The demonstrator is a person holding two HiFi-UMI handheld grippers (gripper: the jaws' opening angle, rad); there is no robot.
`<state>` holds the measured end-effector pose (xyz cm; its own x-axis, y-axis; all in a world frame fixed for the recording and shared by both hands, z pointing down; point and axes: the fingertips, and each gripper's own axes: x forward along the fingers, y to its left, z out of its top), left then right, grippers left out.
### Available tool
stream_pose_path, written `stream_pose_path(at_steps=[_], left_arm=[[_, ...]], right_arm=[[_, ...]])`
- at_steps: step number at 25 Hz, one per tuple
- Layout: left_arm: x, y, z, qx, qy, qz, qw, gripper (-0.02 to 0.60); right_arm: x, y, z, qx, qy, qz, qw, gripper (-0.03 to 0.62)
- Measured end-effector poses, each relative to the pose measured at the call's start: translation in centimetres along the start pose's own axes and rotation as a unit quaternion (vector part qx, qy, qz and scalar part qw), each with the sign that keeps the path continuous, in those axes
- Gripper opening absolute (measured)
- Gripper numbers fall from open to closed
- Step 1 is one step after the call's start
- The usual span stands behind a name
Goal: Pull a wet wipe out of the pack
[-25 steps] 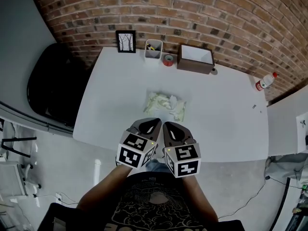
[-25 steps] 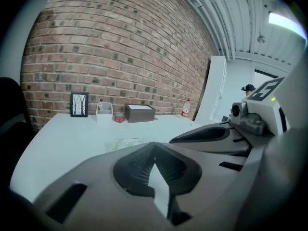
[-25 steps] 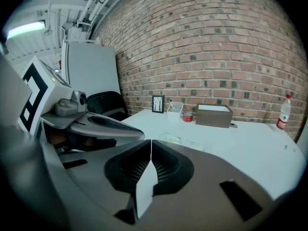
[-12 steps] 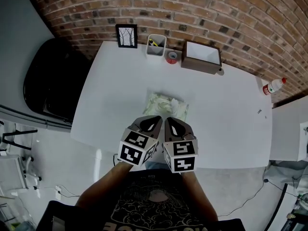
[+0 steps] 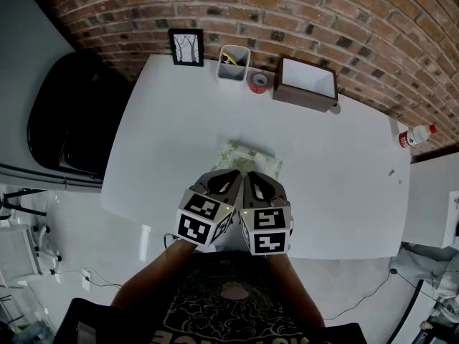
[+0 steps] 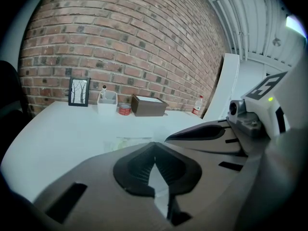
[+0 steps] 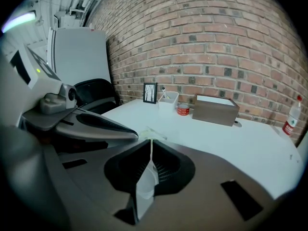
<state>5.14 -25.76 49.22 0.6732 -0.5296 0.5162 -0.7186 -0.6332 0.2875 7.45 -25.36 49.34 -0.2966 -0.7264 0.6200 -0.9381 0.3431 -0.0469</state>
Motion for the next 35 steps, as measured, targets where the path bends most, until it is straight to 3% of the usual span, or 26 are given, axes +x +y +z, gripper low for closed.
stream_pose_path(at_steps=[17, 21, 35], left_arm=[[1.6, 1.8, -0.5, -0.008, 0.015, 0.003, 0.9999, 0.012], [1.8, 2.0, -0.4, -0.01, 0.014, 0.002, 0.9999, 0.012], [2.4, 1.8, -0.6, -0.012, 0.02, 0.001, 0.9997, 0.012]], right_arm=[[2.7, -1.5, -1.3, 0.01, 0.035, 0.003, 0.999, 0.023], [3.1, -1.4, -1.5, 0.021, 0.042, 0.012, 0.999, 0.071], [3.4, -2.0, -2.0, 0.085, 0.047, 0.046, 0.994, 0.048]])
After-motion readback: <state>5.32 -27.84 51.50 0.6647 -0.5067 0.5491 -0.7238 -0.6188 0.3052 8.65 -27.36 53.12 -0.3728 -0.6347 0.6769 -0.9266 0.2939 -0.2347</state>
